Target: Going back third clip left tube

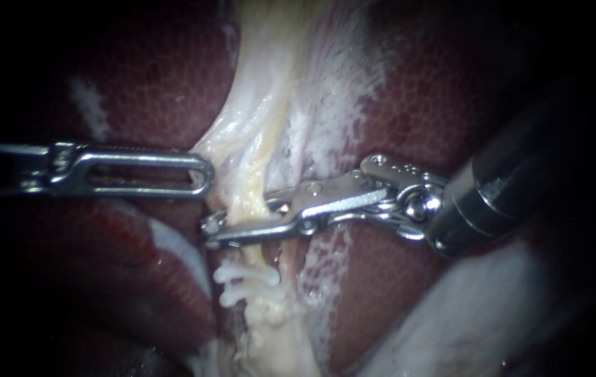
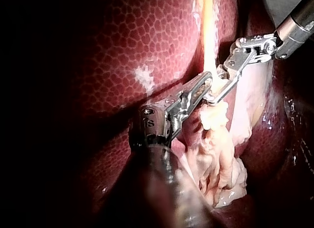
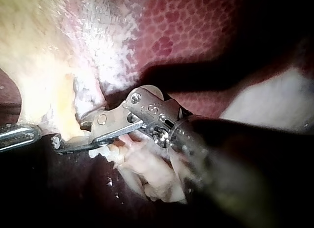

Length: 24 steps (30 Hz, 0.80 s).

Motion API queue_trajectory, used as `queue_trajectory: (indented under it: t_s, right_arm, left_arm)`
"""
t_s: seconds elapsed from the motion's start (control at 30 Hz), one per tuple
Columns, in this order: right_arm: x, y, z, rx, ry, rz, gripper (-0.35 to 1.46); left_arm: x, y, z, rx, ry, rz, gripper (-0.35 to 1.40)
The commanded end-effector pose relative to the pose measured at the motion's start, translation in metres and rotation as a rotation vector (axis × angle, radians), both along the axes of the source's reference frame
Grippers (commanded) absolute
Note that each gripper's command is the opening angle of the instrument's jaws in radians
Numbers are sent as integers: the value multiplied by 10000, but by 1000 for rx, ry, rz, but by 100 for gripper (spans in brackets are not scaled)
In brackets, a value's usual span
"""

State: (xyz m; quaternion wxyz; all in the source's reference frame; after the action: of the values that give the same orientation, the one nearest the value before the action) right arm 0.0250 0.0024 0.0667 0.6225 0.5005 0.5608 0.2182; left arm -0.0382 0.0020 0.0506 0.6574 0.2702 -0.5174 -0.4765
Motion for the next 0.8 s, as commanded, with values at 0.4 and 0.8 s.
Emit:
queue_trajectory:
  t_s: [0.4, 0.8]
  right_arm:
    - [3, -2, -1, 5, -1, -1, -5]
    - [22, 0, 1, -180, 76, 80, 60]
  left_arm:
    - [0, 0, -1, 0, 0, 0, -35]
    - [-1, -2, -4, 0, 1, -1, -35]
